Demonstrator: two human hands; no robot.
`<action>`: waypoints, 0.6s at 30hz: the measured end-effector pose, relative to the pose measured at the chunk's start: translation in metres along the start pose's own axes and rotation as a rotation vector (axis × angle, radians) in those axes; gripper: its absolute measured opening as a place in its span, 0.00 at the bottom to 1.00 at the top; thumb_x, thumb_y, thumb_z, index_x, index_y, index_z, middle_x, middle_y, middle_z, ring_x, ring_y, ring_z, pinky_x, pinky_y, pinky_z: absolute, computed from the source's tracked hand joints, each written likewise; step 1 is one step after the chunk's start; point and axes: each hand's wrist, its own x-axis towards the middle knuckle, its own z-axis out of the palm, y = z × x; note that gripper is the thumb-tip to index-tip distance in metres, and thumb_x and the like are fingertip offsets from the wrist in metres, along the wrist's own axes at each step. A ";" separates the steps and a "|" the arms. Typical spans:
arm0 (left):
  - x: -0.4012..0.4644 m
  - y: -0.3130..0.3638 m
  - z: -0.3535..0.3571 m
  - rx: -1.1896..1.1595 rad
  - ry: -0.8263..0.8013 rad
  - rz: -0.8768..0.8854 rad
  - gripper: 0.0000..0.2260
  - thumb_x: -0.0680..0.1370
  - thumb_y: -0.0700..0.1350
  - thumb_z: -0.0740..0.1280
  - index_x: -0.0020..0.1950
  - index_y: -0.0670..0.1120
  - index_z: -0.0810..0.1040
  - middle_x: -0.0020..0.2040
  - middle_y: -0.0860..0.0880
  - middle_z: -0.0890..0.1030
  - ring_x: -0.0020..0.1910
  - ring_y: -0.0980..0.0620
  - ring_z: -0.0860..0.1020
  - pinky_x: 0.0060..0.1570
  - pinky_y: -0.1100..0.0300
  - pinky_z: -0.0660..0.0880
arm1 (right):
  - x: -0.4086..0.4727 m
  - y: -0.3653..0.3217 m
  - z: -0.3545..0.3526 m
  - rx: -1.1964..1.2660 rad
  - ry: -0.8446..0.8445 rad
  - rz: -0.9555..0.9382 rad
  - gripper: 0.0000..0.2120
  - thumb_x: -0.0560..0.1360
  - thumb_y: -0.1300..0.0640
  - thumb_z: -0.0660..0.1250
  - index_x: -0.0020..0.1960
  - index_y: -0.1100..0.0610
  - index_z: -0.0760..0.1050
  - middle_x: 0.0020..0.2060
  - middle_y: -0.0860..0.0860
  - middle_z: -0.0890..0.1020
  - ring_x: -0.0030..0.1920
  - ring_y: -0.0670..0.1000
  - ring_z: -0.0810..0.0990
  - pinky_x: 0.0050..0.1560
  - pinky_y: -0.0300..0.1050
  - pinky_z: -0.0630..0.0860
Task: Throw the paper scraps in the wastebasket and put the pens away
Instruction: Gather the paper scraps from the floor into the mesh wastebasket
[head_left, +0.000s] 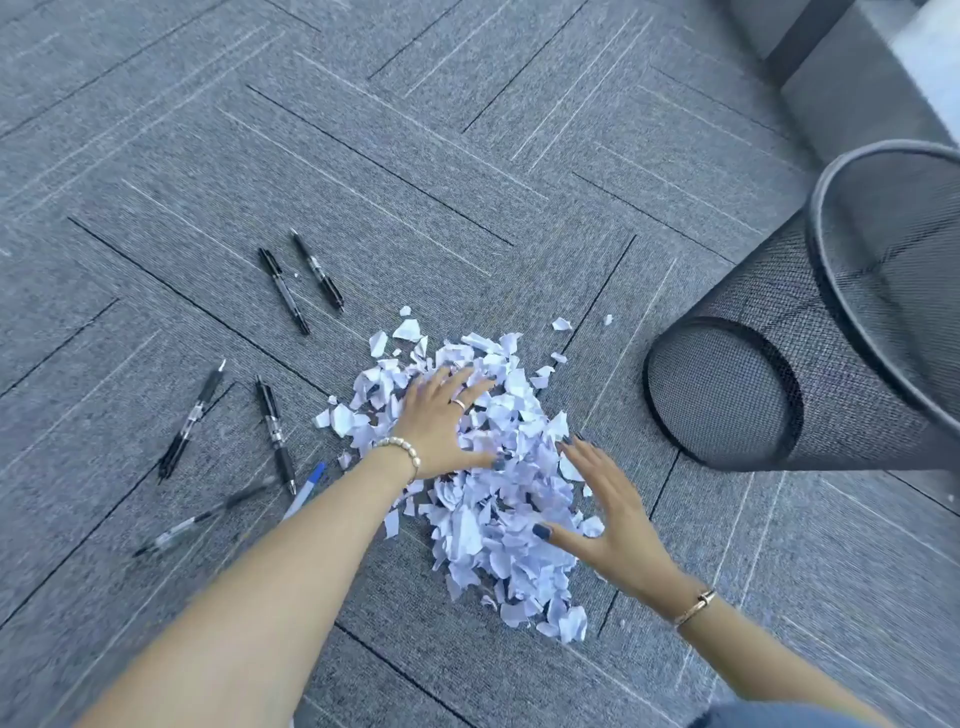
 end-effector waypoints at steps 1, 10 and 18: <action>-0.004 0.002 0.003 0.026 0.002 0.011 0.40 0.66 0.73 0.56 0.73 0.58 0.47 0.75 0.50 0.49 0.74 0.47 0.48 0.72 0.45 0.45 | -0.001 -0.002 0.000 0.014 -0.014 -0.002 0.42 0.62 0.26 0.62 0.67 0.29 0.41 0.73 0.35 0.46 0.73 0.40 0.43 0.72 0.51 0.45; -0.034 0.001 0.017 -0.024 0.146 0.022 0.16 0.78 0.49 0.57 0.64 0.48 0.69 0.61 0.48 0.69 0.60 0.50 0.66 0.62 0.55 0.65 | 0.004 -0.005 0.042 -0.280 -0.108 -0.136 0.56 0.57 0.24 0.64 0.66 0.33 0.25 0.70 0.39 0.29 0.71 0.48 0.27 0.66 0.57 0.29; -0.047 -0.009 0.015 -0.280 0.285 -0.049 0.11 0.76 0.44 0.61 0.56 0.43 0.75 0.53 0.46 0.73 0.54 0.50 0.70 0.54 0.60 0.69 | 0.039 -0.005 0.053 -0.224 0.062 -0.105 0.46 0.63 0.40 0.71 0.72 0.39 0.46 0.73 0.42 0.53 0.73 0.50 0.44 0.71 0.56 0.42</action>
